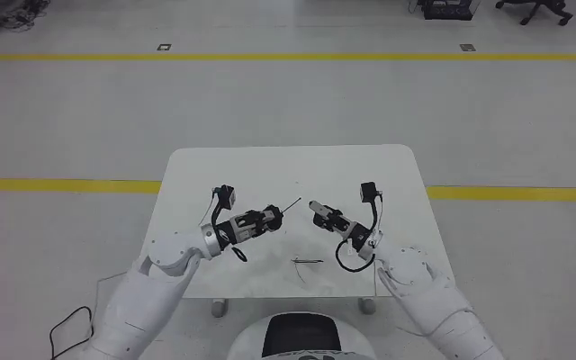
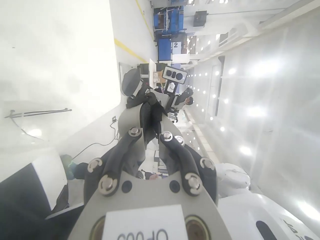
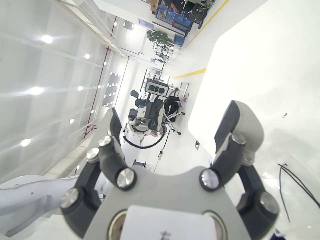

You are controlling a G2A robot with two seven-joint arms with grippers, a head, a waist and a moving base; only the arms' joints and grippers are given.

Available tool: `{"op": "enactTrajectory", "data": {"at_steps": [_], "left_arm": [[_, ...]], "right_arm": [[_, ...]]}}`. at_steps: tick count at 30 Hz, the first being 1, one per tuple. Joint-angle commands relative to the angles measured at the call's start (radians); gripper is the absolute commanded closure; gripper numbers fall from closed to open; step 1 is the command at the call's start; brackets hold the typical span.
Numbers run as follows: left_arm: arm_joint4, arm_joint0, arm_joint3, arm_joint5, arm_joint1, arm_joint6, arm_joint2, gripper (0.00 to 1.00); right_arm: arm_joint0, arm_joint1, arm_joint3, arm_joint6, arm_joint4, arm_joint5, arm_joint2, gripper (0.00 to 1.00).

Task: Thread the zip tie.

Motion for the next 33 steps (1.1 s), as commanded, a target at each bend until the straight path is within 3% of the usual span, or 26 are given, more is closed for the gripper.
{"op": "enactTrajectory", "data": {"at_steps": [1, 4, 9, 15, 22, 24, 30, 33], "left_arm": [[0.0, 0.0, 0.0, 0.0, 0.0, 0.0, 0.0, 1.0], [-0.026, -0.01, 0.011, 0.035, 0.0, -0.019, 0.01, 1.0], [-0.041, -0.034, 0.036, 0.106, 0.017, -0.183, -0.017, 1.0], [-0.061, -0.05, 0.073, 0.132, 0.035, -0.346, -0.037, 1.0], [-0.044, -0.079, 0.106, 0.118, 0.04, -0.365, -0.003, 1.0], [-0.016, -0.092, 0.122, 0.098, 0.04, -0.316, -0.004, 1.0], [-0.021, -0.091, 0.122, 0.098, 0.04, -0.315, -0.002, 1.0], [-0.079, -0.106, 0.15, 0.112, 0.039, -0.37, 0.012, 1.0]], "right_arm": [[0.0, 0.0, 0.0, 0.0, 0.0, 0.0, 0.0, 0.0], [0.0, 0.001, 0.002, 0.007, -0.007, -0.004, 0.003, 0.0], [0.029, 0.02, 0.048, 0.22, 0.013, -0.021, 0.049, 0.0], [0.092, 0.033, 0.111, 0.486, 0.113, -0.021, 0.079, 0.0], [0.185, 0.028, 0.212, 0.753, 0.254, -0.021, 0.057, 0.0], [0.185, 0.028, 0.212, 0.753, 0.254, -0.021, 0.057, 0.0], [0.185, 0.028, 0.212, 0.753, 0.254, -0.021, 0.057, 0.0], [0.202, 0.024, 0.263, 0.811, 0.344, 0.031, 0.045, 0.0]]}}
